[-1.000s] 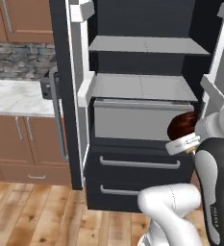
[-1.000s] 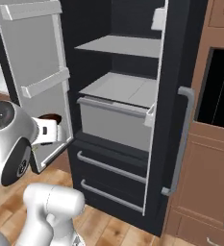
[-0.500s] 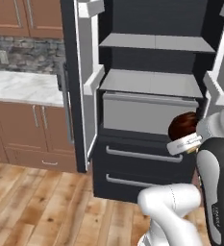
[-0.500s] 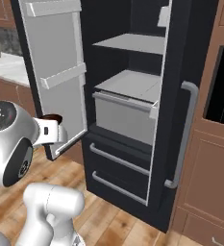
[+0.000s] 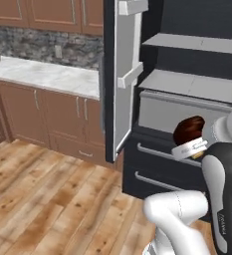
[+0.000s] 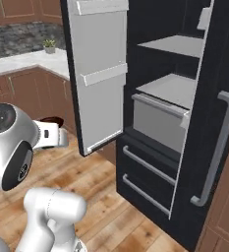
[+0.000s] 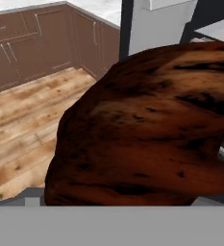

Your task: Gather the eggplant and potato from the fridge and place them on a tray on the dining counter. Then gather the fish and steak from the fridge and place them on the other tray.

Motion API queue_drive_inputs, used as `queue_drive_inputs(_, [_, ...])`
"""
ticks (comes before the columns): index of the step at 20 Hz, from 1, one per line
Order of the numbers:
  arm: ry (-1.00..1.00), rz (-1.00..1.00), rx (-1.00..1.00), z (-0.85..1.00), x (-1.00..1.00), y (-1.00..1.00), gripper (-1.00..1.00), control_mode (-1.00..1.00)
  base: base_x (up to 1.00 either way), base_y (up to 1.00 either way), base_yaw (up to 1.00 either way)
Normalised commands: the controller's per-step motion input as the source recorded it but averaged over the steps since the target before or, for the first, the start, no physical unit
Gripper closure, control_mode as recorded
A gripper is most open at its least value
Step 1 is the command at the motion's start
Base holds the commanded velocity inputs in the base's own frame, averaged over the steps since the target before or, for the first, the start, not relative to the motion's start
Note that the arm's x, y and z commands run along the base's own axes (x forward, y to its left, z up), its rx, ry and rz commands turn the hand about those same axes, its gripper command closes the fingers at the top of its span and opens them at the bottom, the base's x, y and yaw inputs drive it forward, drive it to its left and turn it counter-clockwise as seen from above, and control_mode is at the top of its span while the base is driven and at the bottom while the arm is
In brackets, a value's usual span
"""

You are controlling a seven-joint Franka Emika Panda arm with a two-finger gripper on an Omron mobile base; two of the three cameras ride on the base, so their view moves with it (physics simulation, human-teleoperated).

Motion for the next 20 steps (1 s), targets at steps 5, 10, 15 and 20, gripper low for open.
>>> queue_drive_inputs(5, [0.0, 0.0, 0.0, 0.0, 0.0, 0.0, 1.0, 1.0, -0.69, -0.21, 0.45])
queue_drive_inputs(10, [0.0, 0.0, 0.0, 0.0, 0.0, 0.0, 1.0, 1.0, -0.73, -0.33, 0.48])
queue_drive_inputs(15, [0.0, 0.0, 0.0, 0.0, 0.0, 0.0, 1.0, 1.0, -0.64, -0.46, 0.56])
queue_drive_inputs(20, [0.0, 0.0, 0.0, 0.0, 0.0, 0.0, 1.0, 1.0, -0.85, -0.23, 0.57])
